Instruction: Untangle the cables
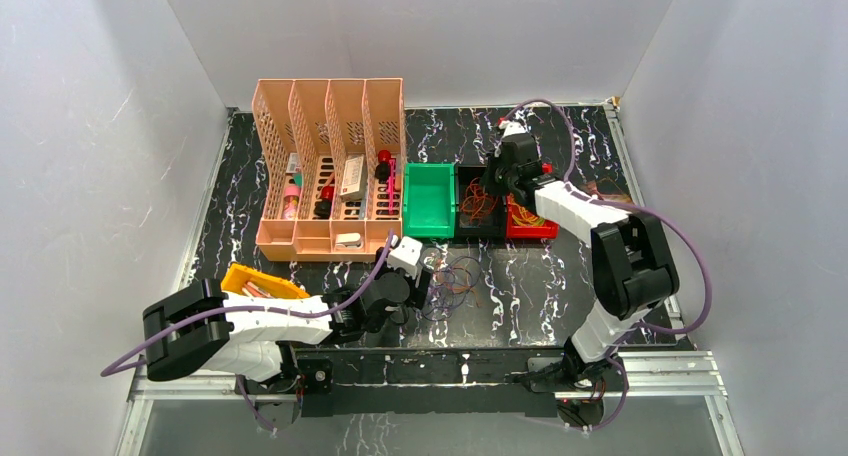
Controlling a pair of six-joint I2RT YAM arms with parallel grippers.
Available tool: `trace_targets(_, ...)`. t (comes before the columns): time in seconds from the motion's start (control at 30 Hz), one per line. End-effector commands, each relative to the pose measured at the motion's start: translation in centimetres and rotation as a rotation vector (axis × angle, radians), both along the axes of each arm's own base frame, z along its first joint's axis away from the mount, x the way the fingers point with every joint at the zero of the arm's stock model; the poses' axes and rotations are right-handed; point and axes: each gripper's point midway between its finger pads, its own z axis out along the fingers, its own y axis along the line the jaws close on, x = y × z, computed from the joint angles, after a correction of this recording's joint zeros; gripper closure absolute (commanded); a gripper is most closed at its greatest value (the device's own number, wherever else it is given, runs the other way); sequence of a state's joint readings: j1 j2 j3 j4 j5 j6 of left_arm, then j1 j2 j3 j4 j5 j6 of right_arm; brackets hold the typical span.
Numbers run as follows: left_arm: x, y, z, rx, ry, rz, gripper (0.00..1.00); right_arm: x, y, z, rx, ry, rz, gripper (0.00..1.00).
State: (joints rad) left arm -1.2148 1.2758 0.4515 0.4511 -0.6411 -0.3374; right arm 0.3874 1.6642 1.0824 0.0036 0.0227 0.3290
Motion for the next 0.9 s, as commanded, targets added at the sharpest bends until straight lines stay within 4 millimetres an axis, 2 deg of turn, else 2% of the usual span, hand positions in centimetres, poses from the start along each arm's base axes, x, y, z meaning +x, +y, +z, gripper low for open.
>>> trace_targets(0.0,0.2,-0.4,1.6,-0.037,-0.020,0.010,0.34,1.1,0.1,-0.1,-0.005,-0.031,-0.003,1.00)
trace_targets(0.13,0.2,-0.7,1.8,-0.048,-0.020,0.005,0.34,1.0,-0.6,-0.7,0.015,0.006,-0.091,1.00)
trace_targets(0.33,0.2,-1.2,2.2,-0.042,-0.021,-0.017,0.34,0.6,-0.4,-2.4,0.053,0.057,-0.131,1.00)
trace_targets(0.53,0.1,-0.9,2.2,-0.041,-0.020,-0.013,0.34,0.3,-0.2,-3.3,0.056,0.078,-0.136,0.92)
trace_targets(0.63,0.1,-0.8,2.4,-0.052,-0.021,-0.005,0.34,0.5,0.0,-2.6,0.062,0.058,-0.120,0.88)
trace_targets(0.8,0.2,-0.8,2.4,-0.054,-0.023,-0.001,0.34,0.9,0.4,0.5,0.072,-0.014,-0.078,0.82)
trace_targets(0.87,0.2,-0.9,2.4,-0.052,-0.024,-0.003,0.34,1.1,0.2,1.3,0.063,-0.028,-0.082,0.76)
